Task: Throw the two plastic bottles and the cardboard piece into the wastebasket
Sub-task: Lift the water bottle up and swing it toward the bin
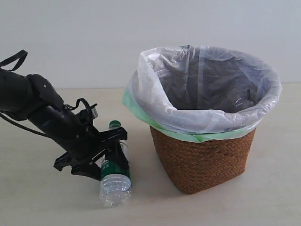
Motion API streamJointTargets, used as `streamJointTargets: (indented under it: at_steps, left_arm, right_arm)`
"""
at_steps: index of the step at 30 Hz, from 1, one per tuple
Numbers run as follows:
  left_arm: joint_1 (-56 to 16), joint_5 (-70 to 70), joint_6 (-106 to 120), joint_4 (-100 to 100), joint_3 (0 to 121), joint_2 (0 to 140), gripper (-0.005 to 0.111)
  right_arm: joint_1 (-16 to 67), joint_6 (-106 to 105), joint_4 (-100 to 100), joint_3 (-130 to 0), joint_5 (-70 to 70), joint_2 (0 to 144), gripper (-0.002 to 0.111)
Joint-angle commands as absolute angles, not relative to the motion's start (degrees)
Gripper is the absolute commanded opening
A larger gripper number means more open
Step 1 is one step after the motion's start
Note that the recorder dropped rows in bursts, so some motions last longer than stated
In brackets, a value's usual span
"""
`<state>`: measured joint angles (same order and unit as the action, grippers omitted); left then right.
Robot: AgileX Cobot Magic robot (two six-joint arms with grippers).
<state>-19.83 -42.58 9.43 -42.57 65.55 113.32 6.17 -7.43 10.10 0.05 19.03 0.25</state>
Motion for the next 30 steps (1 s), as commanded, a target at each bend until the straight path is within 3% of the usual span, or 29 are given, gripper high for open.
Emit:
streamJointTargets:
  at_steps: [1,11,24,30]
  left_arm:
    - [-19.9,-41.8,14.6,-42.2,65.4,113.3,0.004]
    - [-18.4,-41.5,13.7,-33.1,64.4,104.5,0.004]
    - [-5.8,-16.5,19.4,-30.3,43.4,70.9,0.004]
    - [-0.9,-17.5,23.2,-27.2,41.1,62.6,0.004]
  right_arm:
    - [5.9,-7.7,9.8,0.0,18.7,0.0,0.000]
    - [5.9,-7.7,9.8,0.0,18.7,0.0,0.000]
    - [5.9,-7.7,9.8,0.0,18.7,0.0,0.000]
    - [5.9,-7.7,9.8,0.0,18.7,0.0,0.000]
